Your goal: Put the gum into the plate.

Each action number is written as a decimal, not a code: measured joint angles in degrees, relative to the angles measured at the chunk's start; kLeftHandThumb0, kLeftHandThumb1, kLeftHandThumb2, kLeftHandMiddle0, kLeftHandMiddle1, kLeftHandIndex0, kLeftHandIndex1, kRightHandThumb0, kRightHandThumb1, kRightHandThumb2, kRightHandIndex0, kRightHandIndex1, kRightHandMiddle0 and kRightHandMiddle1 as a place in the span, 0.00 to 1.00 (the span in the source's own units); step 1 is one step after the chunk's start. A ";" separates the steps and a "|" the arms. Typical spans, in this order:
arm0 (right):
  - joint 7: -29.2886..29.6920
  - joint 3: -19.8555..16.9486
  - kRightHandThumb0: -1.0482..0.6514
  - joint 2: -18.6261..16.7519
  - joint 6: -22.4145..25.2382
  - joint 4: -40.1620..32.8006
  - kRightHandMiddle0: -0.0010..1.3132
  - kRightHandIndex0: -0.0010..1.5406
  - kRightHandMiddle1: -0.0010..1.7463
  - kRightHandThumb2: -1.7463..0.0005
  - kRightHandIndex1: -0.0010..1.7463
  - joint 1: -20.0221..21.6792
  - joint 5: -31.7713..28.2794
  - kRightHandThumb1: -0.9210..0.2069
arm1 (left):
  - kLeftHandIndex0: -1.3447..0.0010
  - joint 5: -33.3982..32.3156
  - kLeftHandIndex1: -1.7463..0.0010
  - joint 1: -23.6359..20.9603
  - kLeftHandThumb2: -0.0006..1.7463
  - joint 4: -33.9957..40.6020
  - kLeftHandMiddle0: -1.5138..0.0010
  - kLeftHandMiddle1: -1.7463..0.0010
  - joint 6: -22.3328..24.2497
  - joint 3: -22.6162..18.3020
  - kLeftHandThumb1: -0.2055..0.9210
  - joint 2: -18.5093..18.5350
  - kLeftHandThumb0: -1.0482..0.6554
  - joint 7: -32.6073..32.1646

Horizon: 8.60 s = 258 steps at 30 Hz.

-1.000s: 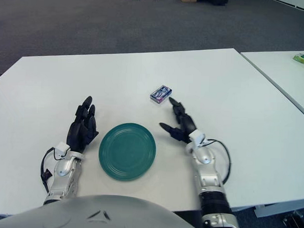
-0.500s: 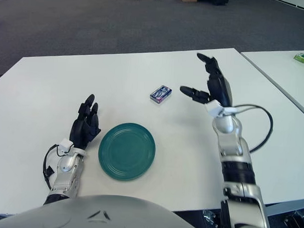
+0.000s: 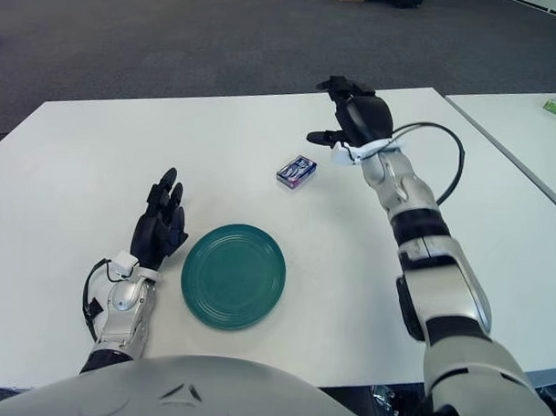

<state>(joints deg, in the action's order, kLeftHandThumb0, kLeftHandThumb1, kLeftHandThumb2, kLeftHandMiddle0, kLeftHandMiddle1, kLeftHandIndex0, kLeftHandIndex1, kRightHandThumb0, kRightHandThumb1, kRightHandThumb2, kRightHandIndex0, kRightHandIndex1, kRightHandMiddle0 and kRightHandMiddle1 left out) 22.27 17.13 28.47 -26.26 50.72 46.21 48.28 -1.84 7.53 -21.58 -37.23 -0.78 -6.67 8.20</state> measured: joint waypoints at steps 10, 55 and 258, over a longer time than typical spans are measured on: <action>2.38 10.15 0.20 -2.59 -4.92 15.70 0.00 0.24 0.49 0.78 0.02 8.05 3.12 0.00 | 1.00 -1.26 0.80 -0.13 0.37 -0.13 0.92 1.00 0.02 -0.57 1.00 -0.06 0.13 0.00; -3.50 28.16 0.24 -8.66 1.25 27.27 0.00 0.32 0.35 0.76 0.04 5.89 7.22 0.00 | 1.00 -2.29 0.78 -2.12 0.33 -2.46 0.93 1.00 -0.60 -1.26 1.00 -0.21 0.15 -0.34; -3.88 29.65 0.22 -0.18 -14.19 18.49 0.00 0.19 0.32 0.68 0.01 1.16 7.87 0.00 | 1.00 -8.80 0.75 -5.04 0.31 -5.73 0.90 0.99 1.79 -3.39 1.00 -0.47 0.17 4.01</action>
<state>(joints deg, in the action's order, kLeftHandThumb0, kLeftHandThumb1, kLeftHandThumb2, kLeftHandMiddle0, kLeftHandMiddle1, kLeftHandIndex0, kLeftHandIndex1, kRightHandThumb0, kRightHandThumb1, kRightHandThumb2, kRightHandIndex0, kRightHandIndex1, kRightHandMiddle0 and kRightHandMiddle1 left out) 18.40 46.78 28.29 -40.45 69.21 47.37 56.15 -10.64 2.48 -27.31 -35.45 -4.17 -7.14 12.21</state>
